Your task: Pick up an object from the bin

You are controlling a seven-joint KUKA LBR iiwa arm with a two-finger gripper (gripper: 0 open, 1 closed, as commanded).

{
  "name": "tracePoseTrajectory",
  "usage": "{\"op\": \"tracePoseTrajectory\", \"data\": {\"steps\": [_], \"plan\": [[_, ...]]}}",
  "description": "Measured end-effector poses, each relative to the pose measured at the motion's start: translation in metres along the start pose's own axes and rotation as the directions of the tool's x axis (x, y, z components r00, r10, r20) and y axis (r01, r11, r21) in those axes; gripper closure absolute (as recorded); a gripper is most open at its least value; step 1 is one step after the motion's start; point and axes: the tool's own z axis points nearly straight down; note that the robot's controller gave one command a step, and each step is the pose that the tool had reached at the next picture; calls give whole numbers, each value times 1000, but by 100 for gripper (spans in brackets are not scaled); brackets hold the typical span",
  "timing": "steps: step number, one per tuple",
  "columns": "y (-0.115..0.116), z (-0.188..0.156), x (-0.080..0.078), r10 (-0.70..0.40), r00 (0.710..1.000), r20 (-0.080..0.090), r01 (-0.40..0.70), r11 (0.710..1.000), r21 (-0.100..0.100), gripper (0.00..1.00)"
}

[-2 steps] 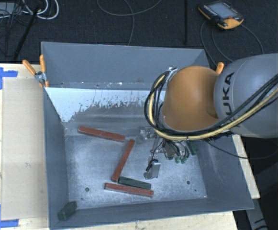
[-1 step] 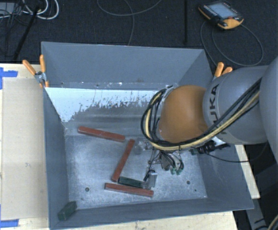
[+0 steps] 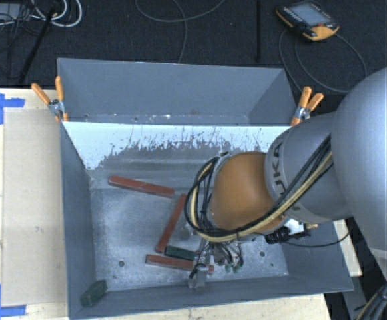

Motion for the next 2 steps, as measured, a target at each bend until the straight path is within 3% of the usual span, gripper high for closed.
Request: {"op": "tracePoseTrajectory", "data": {"steps": [1, 2], "plan": [[11, 9, 6, 123, 992, -1, -123, 992, -1, 100], [11, 10, -3, 160, 987, -2, -160, 987, -1, 100]]}}
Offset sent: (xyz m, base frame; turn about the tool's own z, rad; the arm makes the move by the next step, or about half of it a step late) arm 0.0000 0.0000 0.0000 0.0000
